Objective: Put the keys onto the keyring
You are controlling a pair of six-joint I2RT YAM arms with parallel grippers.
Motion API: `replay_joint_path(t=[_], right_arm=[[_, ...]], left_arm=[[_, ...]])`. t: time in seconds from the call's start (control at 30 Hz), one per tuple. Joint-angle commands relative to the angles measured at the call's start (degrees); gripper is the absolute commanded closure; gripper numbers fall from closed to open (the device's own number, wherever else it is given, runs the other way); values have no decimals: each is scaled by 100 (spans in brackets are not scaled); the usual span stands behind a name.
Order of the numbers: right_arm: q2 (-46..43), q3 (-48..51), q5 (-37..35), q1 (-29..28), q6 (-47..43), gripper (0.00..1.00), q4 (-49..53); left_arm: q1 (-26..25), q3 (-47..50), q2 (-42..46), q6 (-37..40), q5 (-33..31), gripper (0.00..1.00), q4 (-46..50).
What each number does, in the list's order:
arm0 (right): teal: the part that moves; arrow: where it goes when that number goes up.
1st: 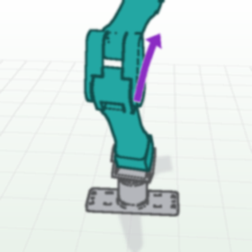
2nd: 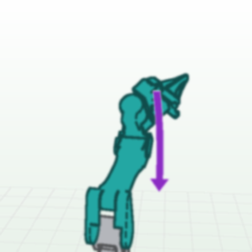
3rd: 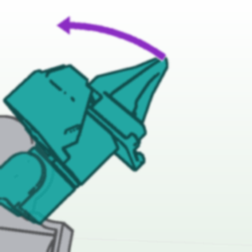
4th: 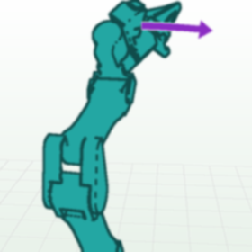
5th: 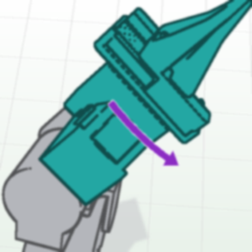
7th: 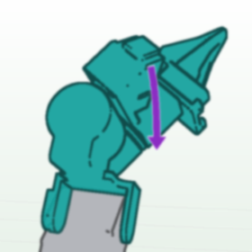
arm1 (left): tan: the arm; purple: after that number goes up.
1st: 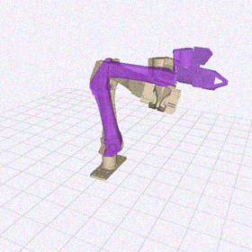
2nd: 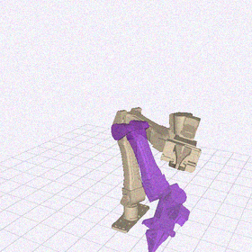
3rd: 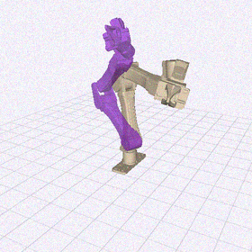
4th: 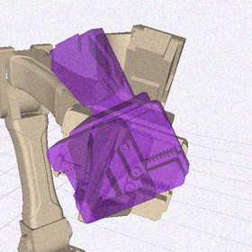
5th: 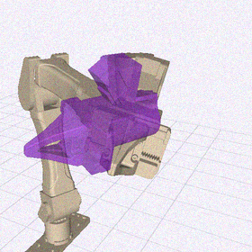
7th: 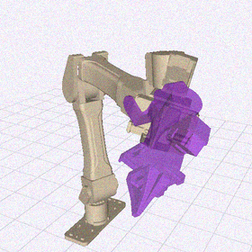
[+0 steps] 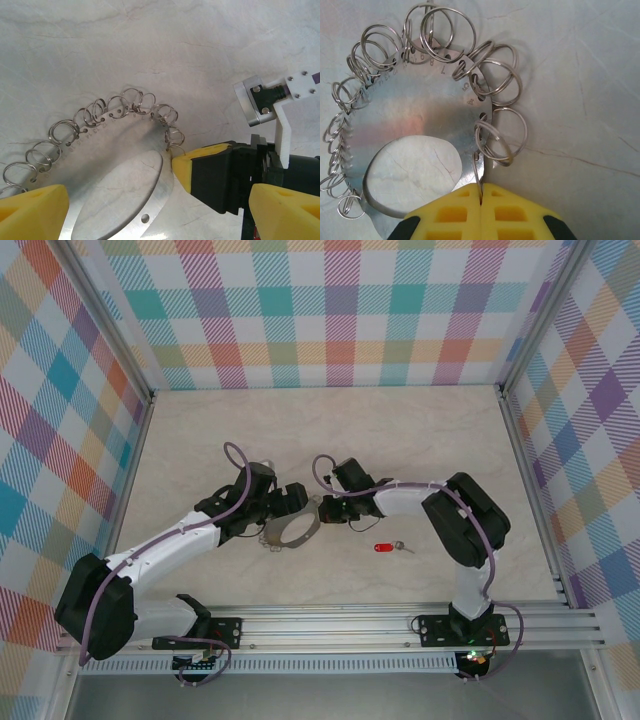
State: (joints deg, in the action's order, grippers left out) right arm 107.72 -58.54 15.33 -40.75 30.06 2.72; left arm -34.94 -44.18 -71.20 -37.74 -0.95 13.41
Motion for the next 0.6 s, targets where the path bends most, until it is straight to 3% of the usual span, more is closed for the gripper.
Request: replay_joint_path(t=[0.0, 0.57], right_arm=[[-459, -90, -95, 15, -469, 100, 306], [-1097, 627, 877, 206, -1069, 100, -460]], left_arm=[[49, -141, 56, 73, 7, 7, 69], [108, -55, 238, 250, 85, 8, 200]])
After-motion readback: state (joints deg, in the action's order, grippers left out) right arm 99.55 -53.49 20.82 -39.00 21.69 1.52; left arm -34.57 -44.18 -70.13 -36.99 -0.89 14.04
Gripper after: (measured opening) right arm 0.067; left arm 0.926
